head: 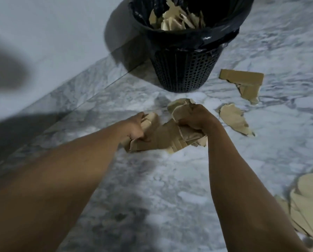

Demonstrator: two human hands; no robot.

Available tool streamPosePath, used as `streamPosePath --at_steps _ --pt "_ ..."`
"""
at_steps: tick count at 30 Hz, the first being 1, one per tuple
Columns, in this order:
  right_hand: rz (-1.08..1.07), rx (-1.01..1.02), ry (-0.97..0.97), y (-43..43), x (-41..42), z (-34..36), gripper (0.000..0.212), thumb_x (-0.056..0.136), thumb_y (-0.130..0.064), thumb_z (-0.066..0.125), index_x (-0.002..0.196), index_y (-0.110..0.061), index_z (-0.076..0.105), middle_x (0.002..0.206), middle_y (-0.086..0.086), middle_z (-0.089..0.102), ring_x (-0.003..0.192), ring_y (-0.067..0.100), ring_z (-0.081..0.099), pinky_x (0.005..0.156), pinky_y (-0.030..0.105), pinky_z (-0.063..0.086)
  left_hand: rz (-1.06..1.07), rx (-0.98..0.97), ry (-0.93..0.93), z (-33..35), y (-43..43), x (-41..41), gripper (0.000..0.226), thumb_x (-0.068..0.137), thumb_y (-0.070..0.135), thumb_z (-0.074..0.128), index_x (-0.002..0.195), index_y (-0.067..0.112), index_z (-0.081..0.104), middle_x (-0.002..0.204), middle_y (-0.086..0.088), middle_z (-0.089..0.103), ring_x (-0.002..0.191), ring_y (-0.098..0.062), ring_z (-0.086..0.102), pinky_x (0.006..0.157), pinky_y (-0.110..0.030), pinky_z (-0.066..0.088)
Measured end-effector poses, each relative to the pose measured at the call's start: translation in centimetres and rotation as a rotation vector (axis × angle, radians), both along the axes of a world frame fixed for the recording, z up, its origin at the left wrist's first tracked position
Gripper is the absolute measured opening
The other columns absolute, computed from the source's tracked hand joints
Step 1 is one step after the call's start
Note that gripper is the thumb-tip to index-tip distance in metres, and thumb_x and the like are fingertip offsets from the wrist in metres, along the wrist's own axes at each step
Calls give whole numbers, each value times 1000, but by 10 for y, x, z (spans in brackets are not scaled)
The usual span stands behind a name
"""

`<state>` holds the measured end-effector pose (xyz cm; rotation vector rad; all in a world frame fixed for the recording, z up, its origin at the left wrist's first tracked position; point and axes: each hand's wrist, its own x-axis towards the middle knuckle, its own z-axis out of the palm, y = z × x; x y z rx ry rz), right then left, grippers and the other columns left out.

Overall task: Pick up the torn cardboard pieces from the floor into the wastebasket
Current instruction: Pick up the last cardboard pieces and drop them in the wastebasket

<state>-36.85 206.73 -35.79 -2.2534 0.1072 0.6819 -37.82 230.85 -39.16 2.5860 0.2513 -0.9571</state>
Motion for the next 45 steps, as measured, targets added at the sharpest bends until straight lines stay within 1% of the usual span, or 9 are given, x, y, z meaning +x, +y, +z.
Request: streamPosePath --at_steps 4,8,16,21,26,29,32,37,45 --pt "-136 62 -10 -72 21 5 81 74 -35 84 142 -17 44 128 4 56 101 23 53 79 33 43 80 -8 -16 -10 -9 -1 115 70 25 88 152 15 8 149 -5 35 123 -26 47 81 -28 41" --pt "-285 18 49 -121 34 0 68 72 -30 85 129 -12 53 113 8 61 90 26 56 71 35 47 138 87 8 -7 -16 -3 109 74 20 84 149 13 6 119 -9 49 95 -24 54 75 -36 46" --pt "-402 -153 118 -113 32 -35 69 57 -36 77 120 -15 59 96 5 60 103 32 61 98 53 48 -16 206 -24 -7 -23 5 112 59 32 94 141 10 22 137 -9 14 123 -29 40 103 -33 42" --pt "-403 -239 38 -104 33 -37 71 69 -36 82 129 -13 53 128 12 56 119 34 53 104 52 41 -223 56 -153 -2 -33 4 84 68 24 88 120 25 22 115 -2 43 100 -23 51 77 -35 47" --pt "-481 5 13 -126 41 -47 57 66 -38 85 114 -15 67 109 6 70 99 27 68 80 33 55 -369 -120 -257 0 -79 31 83 70 31 85 123 37 21 128 -3 47 105 -23 55 85 -39 51" --pt "-771 225 35 -176 58 -82 94 25 -61 94 105 -16 74 99 4 76 87 26 75 75 48 62 -326 -135 -323 -14 -125 51 88 75 21 79 141 29 21 143 -5 38 116 -31 53 86 -34 47" --pt "-991 396 41 -196 77 -65 99 19 -44 94 109 -8 72 99 12 76 86 31 74 74 57 60 -267 -71 -181 -34 -146 69 94 75 15 75 147 26 17 145 -13 34 123 -35 48 89 -40 49" --pt "-954 259 12 -153 128 -23 52 70 -34 81 116 -14 66 99 3 68 95 23 67 77 35 57 -391 -35 -166 -42 -149 82 84 75 38 79 140 10 34 138 -14 36 121 -36 45 97 -46 46" --pt "-1071 85 30 -117 119 -31 62 69 -45 67 116 -5 55 103 12 67 85 30 69 76 41 62 -355 -83 -144 -51 -148 85 80 76 35 79 136 15 30 135 -13 34 117 -37 48 84 -41 46"
